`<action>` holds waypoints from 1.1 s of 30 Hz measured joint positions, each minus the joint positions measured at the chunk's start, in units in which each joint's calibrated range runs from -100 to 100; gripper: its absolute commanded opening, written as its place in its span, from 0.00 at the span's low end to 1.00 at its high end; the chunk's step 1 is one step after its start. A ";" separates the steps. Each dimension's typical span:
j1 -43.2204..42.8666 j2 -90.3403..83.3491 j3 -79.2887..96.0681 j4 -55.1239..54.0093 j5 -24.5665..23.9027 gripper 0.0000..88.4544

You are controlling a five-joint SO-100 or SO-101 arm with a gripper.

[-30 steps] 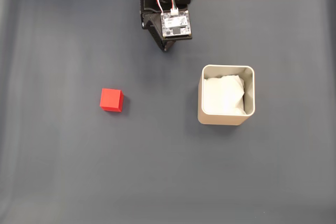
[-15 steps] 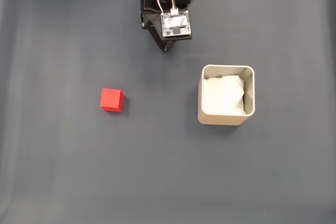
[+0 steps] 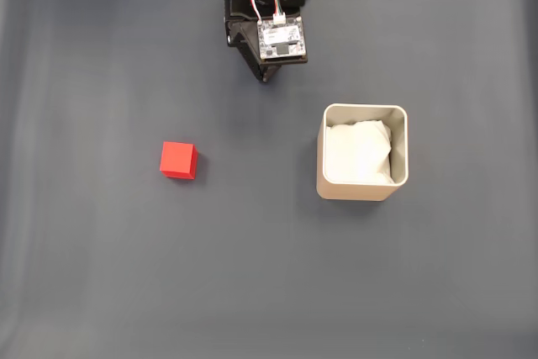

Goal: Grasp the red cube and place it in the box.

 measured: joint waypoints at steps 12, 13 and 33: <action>0.00 0.00 0.00 -6.90 -0.73 0.00; 0.00 0.00 0.00 -8.18 -0.78 0.00; 0.30 16.82 -15.73 -20.05 -2.83 0.00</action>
